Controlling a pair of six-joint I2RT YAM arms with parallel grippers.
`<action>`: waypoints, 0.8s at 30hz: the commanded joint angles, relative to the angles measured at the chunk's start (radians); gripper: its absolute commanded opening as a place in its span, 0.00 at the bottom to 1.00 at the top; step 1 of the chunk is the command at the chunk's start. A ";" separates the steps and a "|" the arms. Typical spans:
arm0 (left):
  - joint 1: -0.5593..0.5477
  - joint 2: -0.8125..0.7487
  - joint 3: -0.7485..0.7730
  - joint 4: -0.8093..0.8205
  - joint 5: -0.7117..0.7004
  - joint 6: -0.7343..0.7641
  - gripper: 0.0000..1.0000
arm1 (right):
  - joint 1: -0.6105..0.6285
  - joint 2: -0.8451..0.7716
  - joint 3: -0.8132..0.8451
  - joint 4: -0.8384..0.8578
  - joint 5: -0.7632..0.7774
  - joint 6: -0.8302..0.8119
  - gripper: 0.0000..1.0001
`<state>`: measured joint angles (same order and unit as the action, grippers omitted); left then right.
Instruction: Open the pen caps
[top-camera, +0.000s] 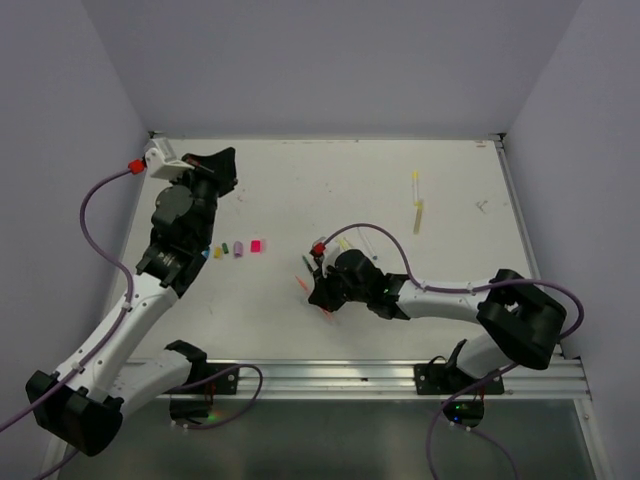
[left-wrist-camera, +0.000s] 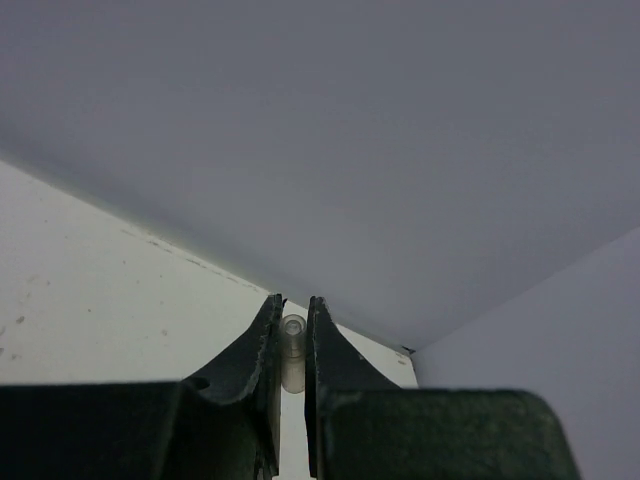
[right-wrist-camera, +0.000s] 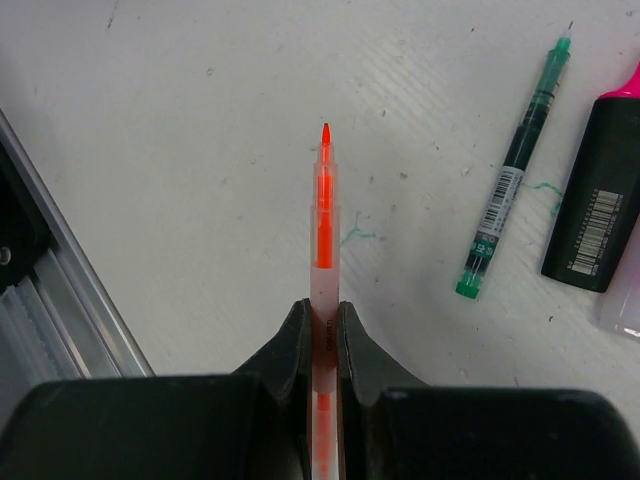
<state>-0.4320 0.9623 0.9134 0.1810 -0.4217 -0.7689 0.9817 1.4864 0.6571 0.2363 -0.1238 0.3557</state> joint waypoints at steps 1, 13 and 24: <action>0.007 0.048 0.056 0.012 -0.020 0.048 0.00 | 0.003 0.009 0.073 -0.011 0.015 0.022 0.00; 0.007 0.366 0.180 -0.457 0.279 0.252 0.04 | 0.003 0.256 0.381 -0.305 0.216 0.121 0.00; 0.006 0.605 0.209 -0.560 0.363 0.319 0.10 | -0.001 0.414 0.553 -0.523 0.386 0.206 0.00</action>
<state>-0.4320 1.5436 1.0760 -0.3386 -0.0959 -0.4988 0.9817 1.8931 1.1591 -0.1970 0.1677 0.5167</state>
